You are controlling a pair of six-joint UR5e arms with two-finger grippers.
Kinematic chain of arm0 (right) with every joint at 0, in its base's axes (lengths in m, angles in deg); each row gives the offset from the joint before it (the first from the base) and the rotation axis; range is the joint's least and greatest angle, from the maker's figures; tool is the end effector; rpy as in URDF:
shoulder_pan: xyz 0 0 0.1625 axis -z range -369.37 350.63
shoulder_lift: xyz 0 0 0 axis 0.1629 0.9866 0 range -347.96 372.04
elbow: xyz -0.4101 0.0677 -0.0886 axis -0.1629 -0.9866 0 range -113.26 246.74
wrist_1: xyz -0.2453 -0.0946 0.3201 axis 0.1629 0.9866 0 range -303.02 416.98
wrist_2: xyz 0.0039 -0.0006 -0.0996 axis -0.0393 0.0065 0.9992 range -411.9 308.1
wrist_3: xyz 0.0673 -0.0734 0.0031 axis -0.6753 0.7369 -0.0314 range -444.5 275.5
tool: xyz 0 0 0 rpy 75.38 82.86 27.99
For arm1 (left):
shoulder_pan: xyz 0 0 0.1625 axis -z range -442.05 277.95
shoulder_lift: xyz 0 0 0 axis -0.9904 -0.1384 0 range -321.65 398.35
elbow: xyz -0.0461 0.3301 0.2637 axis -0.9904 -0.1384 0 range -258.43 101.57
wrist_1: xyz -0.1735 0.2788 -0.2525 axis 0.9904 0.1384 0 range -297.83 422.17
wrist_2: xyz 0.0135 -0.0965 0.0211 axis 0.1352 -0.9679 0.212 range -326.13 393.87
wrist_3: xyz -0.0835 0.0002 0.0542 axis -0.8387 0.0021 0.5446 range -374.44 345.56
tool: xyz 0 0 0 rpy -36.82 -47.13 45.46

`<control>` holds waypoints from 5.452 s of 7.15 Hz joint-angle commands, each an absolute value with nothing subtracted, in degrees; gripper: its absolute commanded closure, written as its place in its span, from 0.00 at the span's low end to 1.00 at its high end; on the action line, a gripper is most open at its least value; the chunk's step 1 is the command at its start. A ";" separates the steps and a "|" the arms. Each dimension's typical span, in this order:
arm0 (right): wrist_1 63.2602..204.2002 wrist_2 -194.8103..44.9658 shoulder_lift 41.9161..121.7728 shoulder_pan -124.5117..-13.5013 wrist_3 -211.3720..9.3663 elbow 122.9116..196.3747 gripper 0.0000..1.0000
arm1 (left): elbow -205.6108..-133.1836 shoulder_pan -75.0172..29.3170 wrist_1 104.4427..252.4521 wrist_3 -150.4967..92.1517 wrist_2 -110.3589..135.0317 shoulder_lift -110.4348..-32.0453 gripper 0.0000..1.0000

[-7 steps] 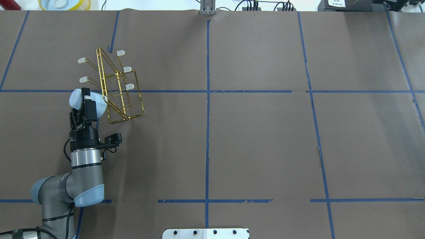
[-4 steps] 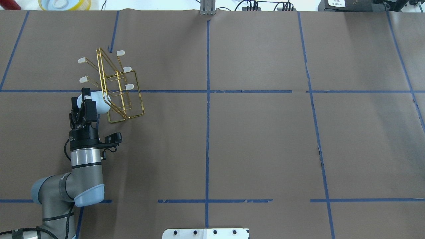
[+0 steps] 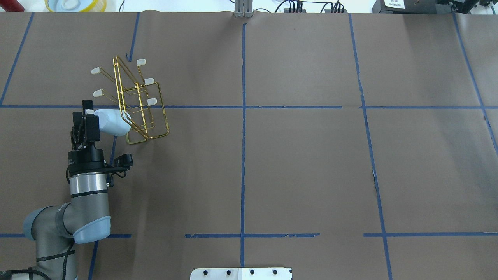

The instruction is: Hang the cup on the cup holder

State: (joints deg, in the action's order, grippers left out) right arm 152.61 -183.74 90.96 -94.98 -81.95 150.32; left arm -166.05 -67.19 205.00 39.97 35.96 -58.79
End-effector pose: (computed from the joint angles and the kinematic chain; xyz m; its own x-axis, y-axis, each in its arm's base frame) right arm 0.0229 -0.5744 0.6237 0.7396 -0.0901 0.6670 0.1096 0.9939 0.0128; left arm 0.4178 -0.3516 0.4655 0.0480 -0.0346 0.9982 -0.9570 0.2846 0.0559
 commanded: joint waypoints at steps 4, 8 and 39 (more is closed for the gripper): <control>152.61 -183.74 90.96 -94.98 -81.95 150.32 0.00 | -177.72 -67.28 210.77 20.26 32.75 -46.40 0.00; 152.61 -183.74 90.96 -94.98 -81.95 150.32 0.00 | -181.34 -66.93 223.97 -10.74 16.87 -40.58 0.00; 152.61 -183.74 90.96 -94.98 -81.95 150.32 0.00 | -175.63 13.49 143.55 -4.77 -100.52 -52.09 0.00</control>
